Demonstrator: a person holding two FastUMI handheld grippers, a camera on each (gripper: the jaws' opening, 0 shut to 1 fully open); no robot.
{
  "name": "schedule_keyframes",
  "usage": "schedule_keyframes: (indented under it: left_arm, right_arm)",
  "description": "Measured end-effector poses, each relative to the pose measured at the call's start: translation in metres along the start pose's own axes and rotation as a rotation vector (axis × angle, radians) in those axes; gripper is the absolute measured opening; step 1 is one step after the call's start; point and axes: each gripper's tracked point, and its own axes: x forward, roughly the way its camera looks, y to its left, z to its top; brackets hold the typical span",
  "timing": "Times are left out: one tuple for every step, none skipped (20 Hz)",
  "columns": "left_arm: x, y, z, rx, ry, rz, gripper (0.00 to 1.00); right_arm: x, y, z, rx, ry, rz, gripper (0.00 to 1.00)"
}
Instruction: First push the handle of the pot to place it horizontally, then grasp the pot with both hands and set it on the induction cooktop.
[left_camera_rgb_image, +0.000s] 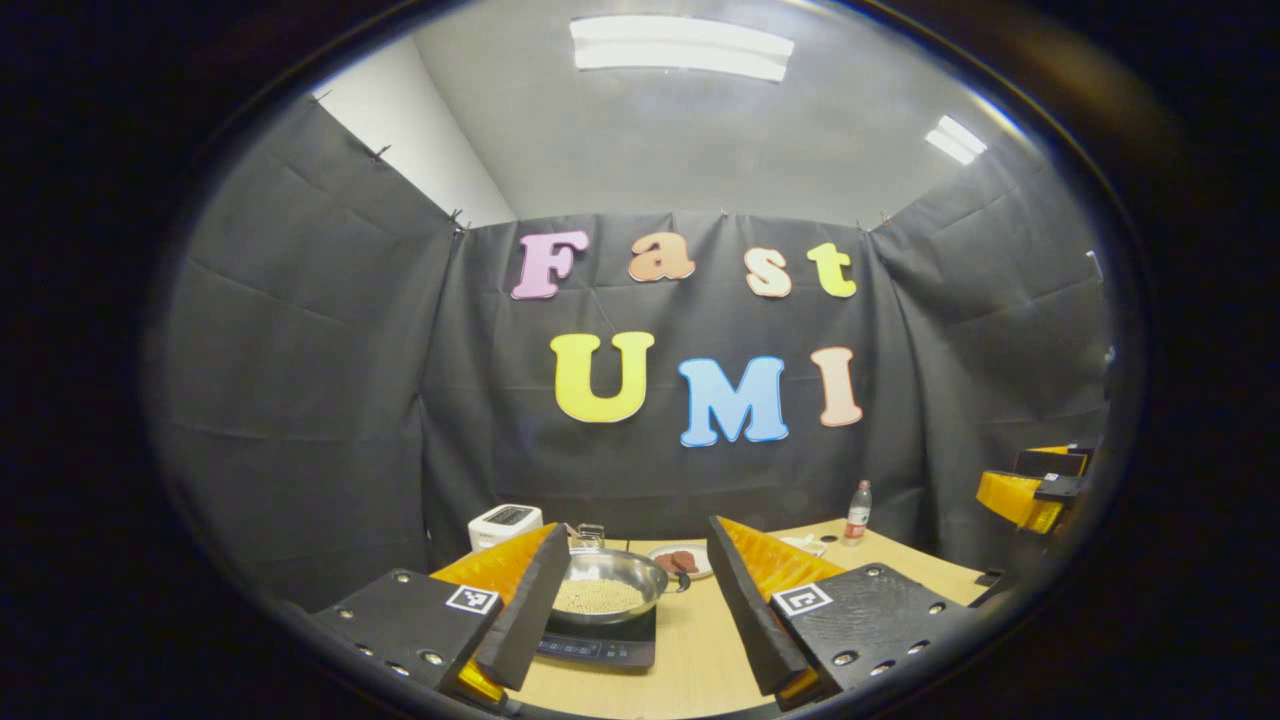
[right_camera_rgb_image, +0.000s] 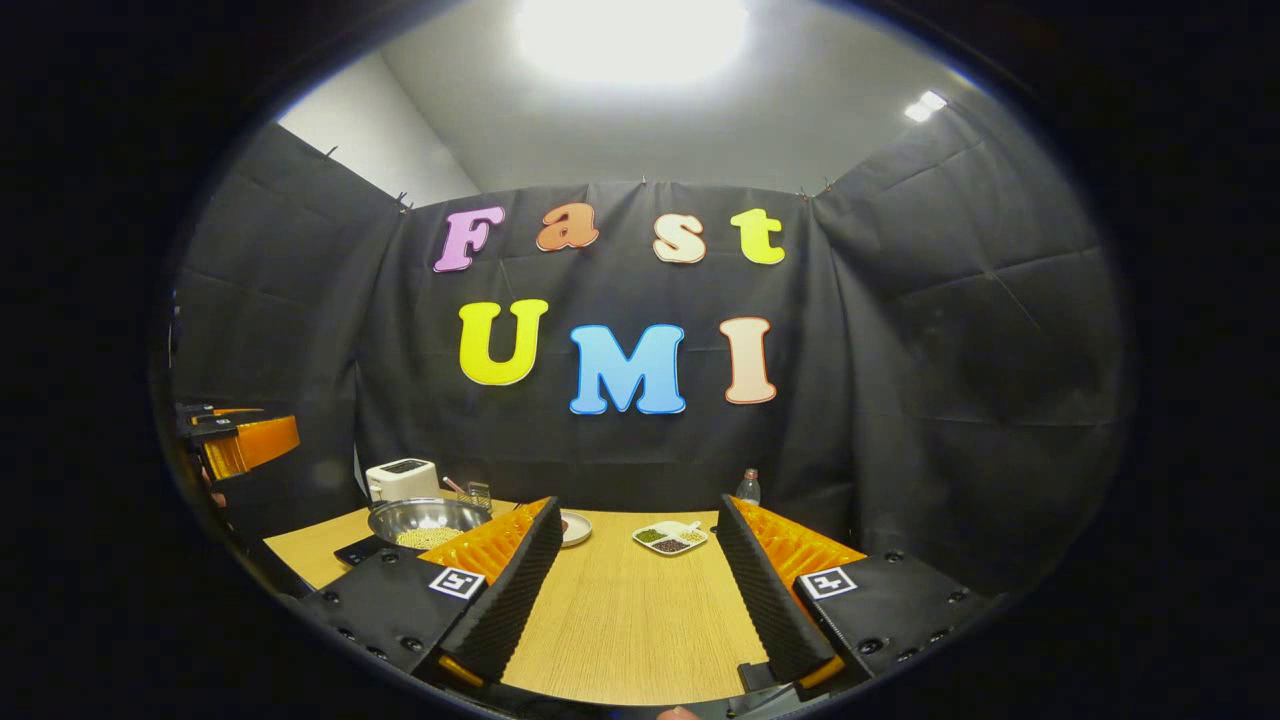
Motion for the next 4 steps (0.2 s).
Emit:
schedule_keyframes:
  left_arm:
    - [-0.0011,-0.0002,0.0007,0.000,-0.002,-0.001,0.81]
    - [-0.0023,-0.0010,0.0012,0.001,-0.002,-0.002,0.83]
    - [-0.0037,-0.0007,0.0021,0.001,-0.003,-0.002,0.81]
    - [-0.0051,-0.0005,0.0034,0.002,-0.005,-0.002,0.81]
  right_arm:
    - [-0.0010,-0.0006,-0.0002,-0.001,0.001,-0.004,0.96]
    - [-0.0021,-0.0022,-0.0007,-0.003,0.004,-0.007,0.96]
    - [-0.0032,-0.0031,-0.0005,-0.003,0.005,-0.011,0.96]
    - [-0.0044,-0.0040,-0.0007,-0.005,0.005,-0.014,0.96]
